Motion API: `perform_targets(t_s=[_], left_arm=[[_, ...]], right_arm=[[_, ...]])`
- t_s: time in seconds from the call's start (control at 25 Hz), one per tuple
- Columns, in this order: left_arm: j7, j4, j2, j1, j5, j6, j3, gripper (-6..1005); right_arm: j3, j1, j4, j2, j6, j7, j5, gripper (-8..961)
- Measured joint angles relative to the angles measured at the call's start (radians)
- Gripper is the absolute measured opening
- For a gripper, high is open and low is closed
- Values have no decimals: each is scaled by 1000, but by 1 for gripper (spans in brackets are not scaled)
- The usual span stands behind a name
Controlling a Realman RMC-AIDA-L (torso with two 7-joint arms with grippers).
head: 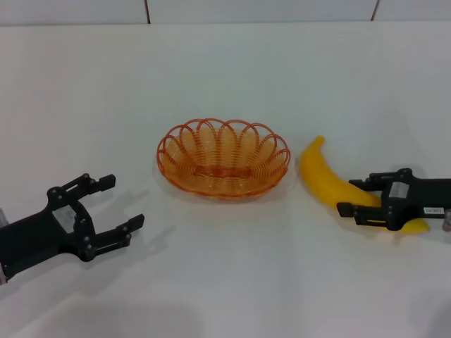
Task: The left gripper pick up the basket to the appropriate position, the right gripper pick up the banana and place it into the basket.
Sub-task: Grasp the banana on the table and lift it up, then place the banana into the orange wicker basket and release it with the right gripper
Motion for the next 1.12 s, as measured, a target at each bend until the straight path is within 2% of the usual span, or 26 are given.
perform_targets(t_s=[0.2, 0.44, 0.68, 0.84, 0.92, 1.12], left_arm=[[2, 0, 0, 0, 0, 1, 0, 834], [2, 0, 0, 0, 0, 1, 0, 833], [2, 0, 0, 1, 2, 1, 0, 833], [4, -19, 0, -18, 9, 1, 0, 833], [9, -34, 0, -33, 11, 1, 2, 833], [12, -61, -1, -70, 8, 19, 11, 832]], right_arm=[[-1, 0, -17, 3, -3, 4, -13, 557], [11, 0, -34, 7, -8, 5, 21, 487], [6, 6, -56, 9, -20, -49, 235, 495], [1, 40, -52, 44, -89, -217, 366, 500], [-19, 78, -22, 57, -102, -298, 396, 503], [-132, 191, 103, 58, -25, -387, 424, 510]])
